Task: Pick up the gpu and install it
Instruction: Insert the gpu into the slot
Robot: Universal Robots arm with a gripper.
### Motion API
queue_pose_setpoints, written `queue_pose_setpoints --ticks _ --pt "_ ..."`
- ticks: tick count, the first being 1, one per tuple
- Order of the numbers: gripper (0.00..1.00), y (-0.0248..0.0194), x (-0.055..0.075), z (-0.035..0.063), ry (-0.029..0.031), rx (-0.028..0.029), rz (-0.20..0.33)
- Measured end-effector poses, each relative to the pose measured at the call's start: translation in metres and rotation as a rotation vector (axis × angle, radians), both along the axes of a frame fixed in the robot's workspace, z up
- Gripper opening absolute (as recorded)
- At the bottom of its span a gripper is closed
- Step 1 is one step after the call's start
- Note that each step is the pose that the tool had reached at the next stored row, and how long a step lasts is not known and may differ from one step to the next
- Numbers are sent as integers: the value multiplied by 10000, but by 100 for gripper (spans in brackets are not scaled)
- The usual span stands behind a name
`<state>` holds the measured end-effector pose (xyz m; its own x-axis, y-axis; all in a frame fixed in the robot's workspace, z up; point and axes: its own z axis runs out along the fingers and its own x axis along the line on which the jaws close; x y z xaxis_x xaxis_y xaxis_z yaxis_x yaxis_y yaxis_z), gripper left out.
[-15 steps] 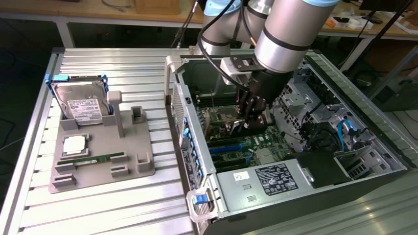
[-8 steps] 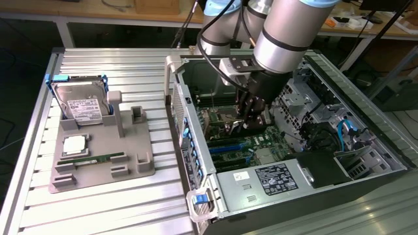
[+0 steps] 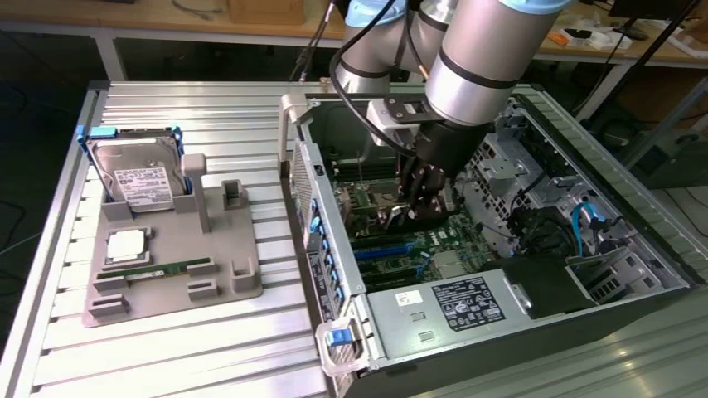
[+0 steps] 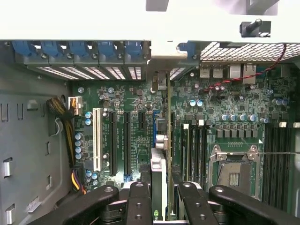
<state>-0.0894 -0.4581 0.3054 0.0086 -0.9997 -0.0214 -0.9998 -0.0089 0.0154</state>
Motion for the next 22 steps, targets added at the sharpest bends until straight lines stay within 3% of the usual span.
queue_pose_setpoints --ticks 22 --pt "27 1 45 -13 -2 9 0"
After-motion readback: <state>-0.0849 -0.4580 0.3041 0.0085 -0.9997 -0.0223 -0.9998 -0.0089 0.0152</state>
